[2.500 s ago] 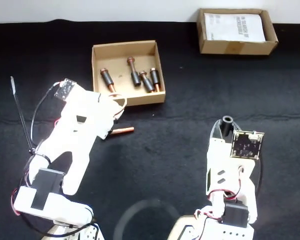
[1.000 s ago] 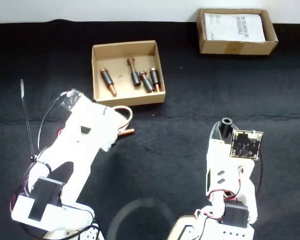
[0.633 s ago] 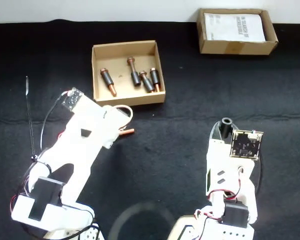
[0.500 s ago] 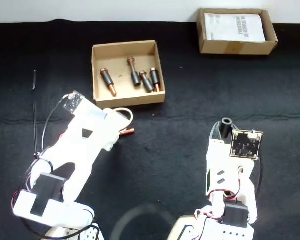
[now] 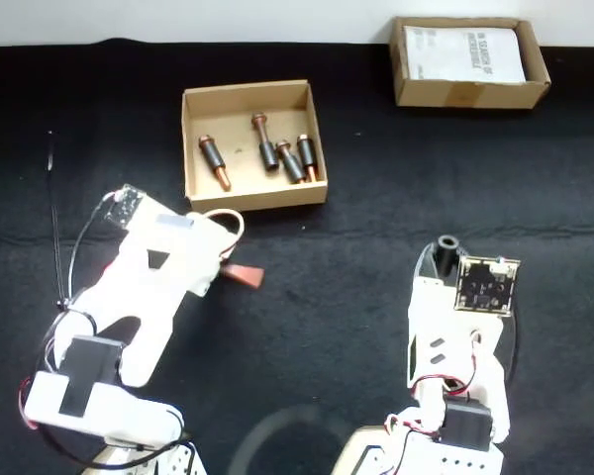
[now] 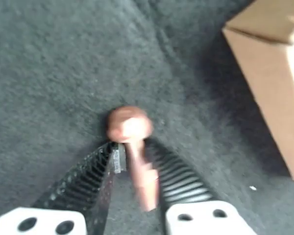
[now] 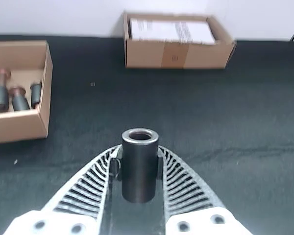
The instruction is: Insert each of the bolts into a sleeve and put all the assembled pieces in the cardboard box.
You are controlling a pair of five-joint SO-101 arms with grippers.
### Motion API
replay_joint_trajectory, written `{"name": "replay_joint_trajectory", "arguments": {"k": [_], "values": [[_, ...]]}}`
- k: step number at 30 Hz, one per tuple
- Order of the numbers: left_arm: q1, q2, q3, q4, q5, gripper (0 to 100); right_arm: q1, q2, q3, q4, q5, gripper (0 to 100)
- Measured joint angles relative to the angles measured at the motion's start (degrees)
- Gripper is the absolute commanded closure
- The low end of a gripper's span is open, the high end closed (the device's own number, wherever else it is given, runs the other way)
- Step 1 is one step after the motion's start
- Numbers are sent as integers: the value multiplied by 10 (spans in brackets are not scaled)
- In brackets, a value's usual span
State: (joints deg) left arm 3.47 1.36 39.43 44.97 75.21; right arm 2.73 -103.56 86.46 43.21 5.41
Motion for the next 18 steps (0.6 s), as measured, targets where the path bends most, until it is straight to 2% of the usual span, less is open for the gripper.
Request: {"name": "replay_joint_trajectory", "arguments": {"k": [4,9,14,18], "values": [[-4,37,-38,3,-4,991,0,0,0,14,0,991],[-2,84,-104,57,-58,991,0,0,0,15,0,991],[34,106,-159,114,-169,991,0,0,0,15,0,991],[79,111,-184,124,-283,991,0,0,0,15,0,991]]}}
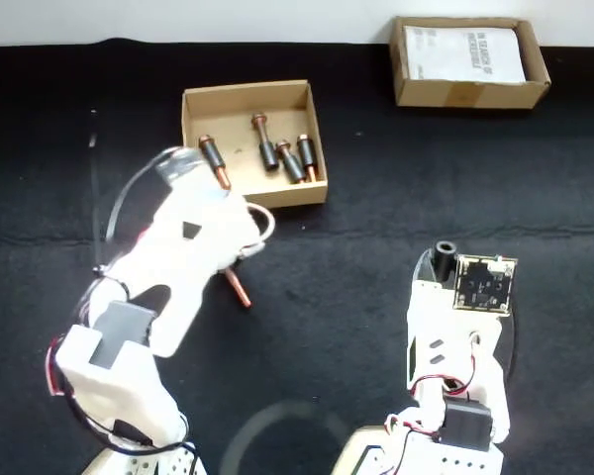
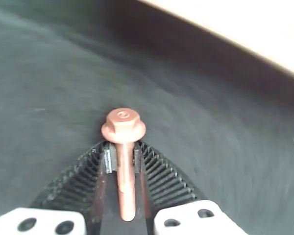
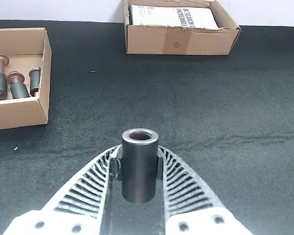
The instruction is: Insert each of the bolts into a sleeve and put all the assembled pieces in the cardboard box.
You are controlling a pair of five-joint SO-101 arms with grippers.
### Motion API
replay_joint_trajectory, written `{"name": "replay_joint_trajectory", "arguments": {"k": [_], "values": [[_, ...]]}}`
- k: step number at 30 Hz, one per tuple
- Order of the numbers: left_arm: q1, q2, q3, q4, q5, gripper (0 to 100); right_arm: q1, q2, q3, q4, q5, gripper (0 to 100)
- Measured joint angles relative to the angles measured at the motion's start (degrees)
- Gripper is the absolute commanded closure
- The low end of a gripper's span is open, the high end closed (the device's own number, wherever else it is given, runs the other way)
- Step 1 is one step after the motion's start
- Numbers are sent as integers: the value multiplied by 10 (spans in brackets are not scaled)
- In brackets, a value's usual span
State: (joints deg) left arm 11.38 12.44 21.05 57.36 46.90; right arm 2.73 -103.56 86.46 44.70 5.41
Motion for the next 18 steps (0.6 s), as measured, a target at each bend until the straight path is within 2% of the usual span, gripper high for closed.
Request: {"name": "replay_joint_trajectory", "arguments": {"k": [5,10,14,18], "values": [[37,0,-34,4,-119,991,-20,0,8,-5,-40,991],[33,0,-63,19,-225,991,-42,0,62,-87,-83,991],[35,-14,-79,62,-251,991,-73,-1,83,-159,-105,991],[28,-107,-79,84,-256,991,-114,-1,84,-239,-123,991]]}}
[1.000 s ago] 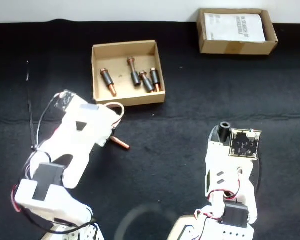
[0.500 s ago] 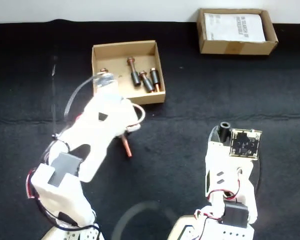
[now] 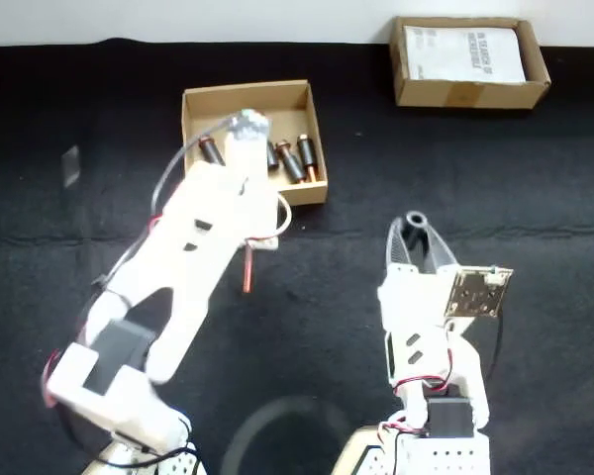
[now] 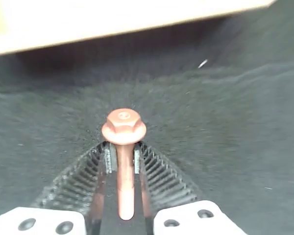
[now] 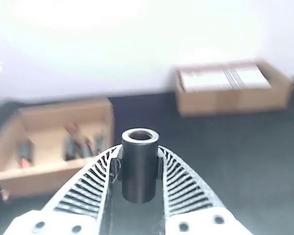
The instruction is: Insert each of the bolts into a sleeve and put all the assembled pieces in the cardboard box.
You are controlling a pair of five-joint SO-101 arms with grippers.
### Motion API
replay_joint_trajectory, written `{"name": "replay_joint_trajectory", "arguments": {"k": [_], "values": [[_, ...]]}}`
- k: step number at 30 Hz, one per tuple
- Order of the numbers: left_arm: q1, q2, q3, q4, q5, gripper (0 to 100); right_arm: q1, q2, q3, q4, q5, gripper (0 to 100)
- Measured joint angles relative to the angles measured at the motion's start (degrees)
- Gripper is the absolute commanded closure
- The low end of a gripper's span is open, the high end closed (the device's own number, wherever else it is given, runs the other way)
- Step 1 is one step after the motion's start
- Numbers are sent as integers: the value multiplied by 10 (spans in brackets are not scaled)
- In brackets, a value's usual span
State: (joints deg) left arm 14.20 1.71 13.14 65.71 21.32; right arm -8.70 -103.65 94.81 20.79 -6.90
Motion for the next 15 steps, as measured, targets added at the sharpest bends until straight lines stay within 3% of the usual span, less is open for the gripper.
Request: {"name": "replay_joint_trajectory", "arguments": {"k": [6,15], "values": [[-11,-215,12,32,-64,991,-56,0,1,-47,-37,991],[-12,-571,171,21,-149,991,-165,0,1,-24,-93,991]]}}
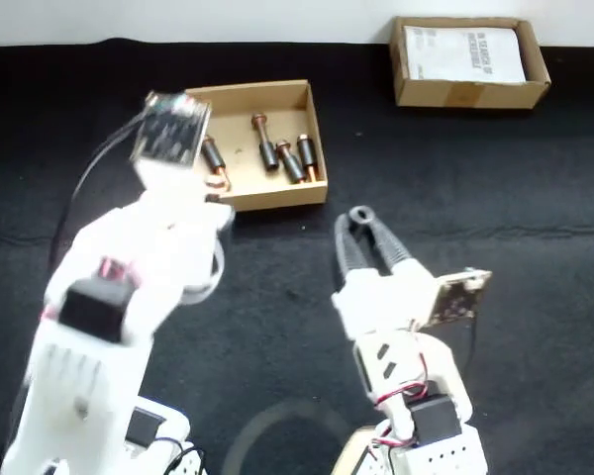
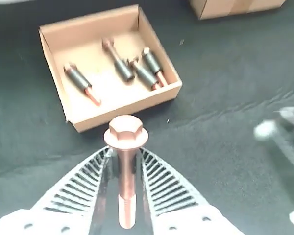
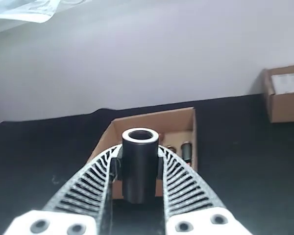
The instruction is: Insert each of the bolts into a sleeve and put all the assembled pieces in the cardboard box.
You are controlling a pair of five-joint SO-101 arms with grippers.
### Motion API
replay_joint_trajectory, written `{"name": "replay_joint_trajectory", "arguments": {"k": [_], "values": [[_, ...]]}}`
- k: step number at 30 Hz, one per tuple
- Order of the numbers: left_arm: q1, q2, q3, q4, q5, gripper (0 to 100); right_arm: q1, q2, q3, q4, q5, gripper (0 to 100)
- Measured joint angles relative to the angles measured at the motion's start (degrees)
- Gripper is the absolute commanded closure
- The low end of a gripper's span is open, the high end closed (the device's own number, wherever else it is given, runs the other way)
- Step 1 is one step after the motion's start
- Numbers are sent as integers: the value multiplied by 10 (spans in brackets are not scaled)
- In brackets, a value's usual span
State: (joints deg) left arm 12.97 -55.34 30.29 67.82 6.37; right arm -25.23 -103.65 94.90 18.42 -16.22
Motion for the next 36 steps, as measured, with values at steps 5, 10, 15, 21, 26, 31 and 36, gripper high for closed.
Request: {"name": "replay_joint_trajectory", "arguments": {"k": [5,10,15,21,26,31,36], "values": [[2,-204,115,-88,-10,991,-98,0,0,28,-3,991],[2,-389,250,-237,-10,991,-154,0,0,72,-3,991],[6,-472,341,-381,-10,991,-159,0,0,83,-3,991],[62,-476,353,-464,-8,990,-159,0,0,83,-3,991],[126,-452,402,-470,103,990,-122,0,0,83,-3,991],[132,-404,411,-470,187,990,-90,0,0,83,-3,991],[135,-348,404,-470,198,990,-97,0,0,83,12,991]]}}
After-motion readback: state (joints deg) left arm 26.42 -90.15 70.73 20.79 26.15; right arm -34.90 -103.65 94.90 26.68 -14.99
